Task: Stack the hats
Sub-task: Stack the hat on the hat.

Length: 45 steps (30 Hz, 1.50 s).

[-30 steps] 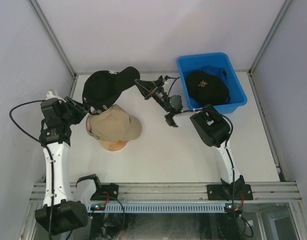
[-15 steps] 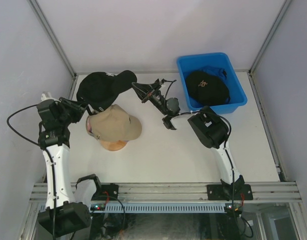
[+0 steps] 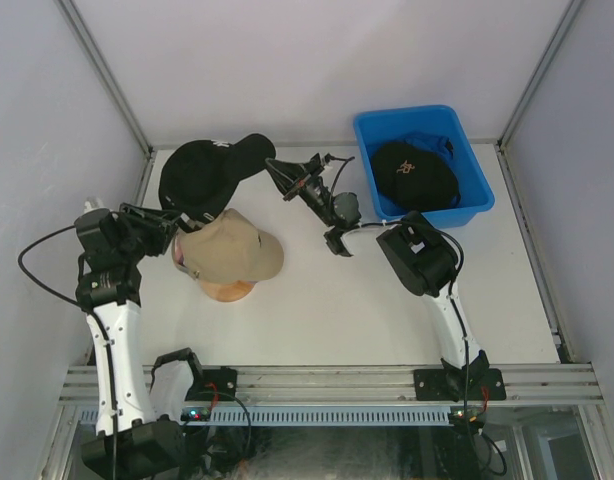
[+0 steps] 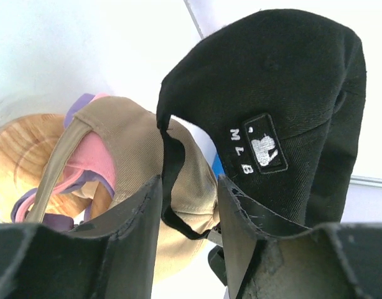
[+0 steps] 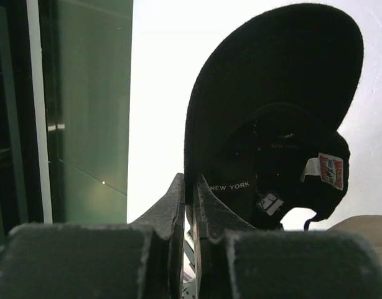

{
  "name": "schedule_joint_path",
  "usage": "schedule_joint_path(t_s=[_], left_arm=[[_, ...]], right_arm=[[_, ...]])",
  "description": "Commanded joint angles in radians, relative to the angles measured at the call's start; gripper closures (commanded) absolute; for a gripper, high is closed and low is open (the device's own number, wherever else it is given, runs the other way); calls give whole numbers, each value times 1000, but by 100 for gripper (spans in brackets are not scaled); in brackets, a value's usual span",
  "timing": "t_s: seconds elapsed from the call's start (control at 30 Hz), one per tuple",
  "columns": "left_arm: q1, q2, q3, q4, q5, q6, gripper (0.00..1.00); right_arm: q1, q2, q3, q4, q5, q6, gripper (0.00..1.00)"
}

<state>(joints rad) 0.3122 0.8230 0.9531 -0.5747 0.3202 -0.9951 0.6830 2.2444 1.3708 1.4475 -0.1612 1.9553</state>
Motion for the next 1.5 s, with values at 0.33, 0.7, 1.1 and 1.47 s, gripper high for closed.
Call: schedule_joint_path(t_s=[0.33, 0.7, 1.1, 1.47], left_arm=[[0, -58, 64, -61, 23, -120, 51], [4, -229, -126, 293, -77, -467, 49], [4, -225, -157, 258, -70, -447, 42], [2, -204, -191, 386, -103, -502, 38]], right_arm=[[-6, -32, 72, 73, 15, 35, 100], [-2, -42, 86, 73, 19, 55, 100], [20, -45, 113, 73, 44, 84, 100], [58, -45, 115, 74, 57, 102, 100]])
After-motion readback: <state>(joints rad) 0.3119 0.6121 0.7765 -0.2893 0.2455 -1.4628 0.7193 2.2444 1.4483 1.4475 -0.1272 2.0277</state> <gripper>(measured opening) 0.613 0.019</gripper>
